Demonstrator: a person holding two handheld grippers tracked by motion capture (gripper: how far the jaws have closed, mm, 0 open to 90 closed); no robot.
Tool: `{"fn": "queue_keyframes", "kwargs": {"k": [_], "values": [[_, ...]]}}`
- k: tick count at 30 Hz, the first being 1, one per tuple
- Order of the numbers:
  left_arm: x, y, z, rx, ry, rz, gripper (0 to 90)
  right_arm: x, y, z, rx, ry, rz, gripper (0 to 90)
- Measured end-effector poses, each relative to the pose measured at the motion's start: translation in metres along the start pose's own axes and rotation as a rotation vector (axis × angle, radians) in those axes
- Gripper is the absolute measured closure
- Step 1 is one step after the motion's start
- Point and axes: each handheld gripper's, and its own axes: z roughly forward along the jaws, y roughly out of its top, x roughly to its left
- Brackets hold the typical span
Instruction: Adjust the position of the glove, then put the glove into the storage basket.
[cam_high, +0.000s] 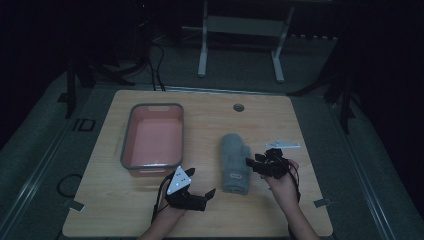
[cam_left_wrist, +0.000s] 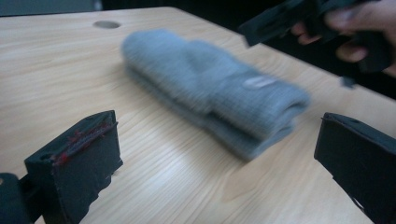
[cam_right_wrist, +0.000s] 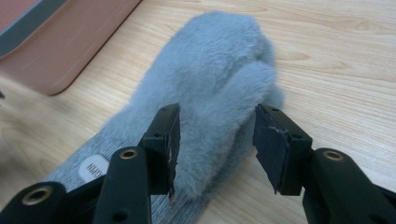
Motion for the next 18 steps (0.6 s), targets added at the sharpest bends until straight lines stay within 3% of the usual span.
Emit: {"fn": "queue_keyframes", "kwargs": {"k": [4,7,10,16,18], "values": [[0.001,0.013,0.007,-0.007,-0.025,-0.008,0.5,-0.001,-0.001,0.0,0.004,0.008,-0.004,51.4],[0.005,0.033,0.022,0.003,-0.041,-0.008,0.5,-0.004,-0.003,0.002,0.011,0.011,0.007,51.0],[0.006,0.037,0.026,0.003,-0.037,-0.005,0.5,-0.004,-0.004,0.004,0.014,0.007,0.004,50.7],[0.012,0.047,0.052,0.075,-0.01,-0.026,0.5,-0.004,-0.003,0.007,0.008,0.01,0.008,46.8],[0.015,0.046,0.061,0.103,-0.013,-0.06,0.5,-0.005,-0.002,0.007,0.001,0.016,0.018,45.1]]}}
